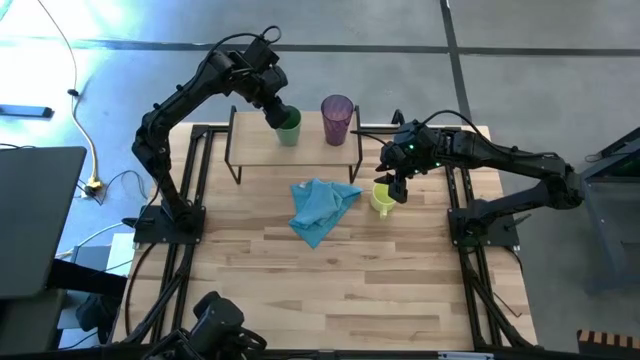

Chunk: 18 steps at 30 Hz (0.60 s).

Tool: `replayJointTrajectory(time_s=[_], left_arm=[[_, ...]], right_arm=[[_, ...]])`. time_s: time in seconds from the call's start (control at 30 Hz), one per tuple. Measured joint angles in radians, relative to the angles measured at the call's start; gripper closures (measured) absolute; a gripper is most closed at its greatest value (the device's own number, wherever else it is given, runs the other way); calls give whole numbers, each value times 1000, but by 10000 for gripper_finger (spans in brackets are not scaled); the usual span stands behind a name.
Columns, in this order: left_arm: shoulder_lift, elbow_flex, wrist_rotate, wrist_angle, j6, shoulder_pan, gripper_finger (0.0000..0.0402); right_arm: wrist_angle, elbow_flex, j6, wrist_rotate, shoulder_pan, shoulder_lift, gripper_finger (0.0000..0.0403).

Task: Stack small to large cups/mugs on shelf
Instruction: Put the green cup on the shelf

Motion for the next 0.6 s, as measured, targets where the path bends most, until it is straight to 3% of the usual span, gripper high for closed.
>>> replayJointTrajectory(time_s=[0.6], left_arm=[[0,0,31,1,-7,0,344]], right_arm=[[-14,0,0,0,0,0,253]])
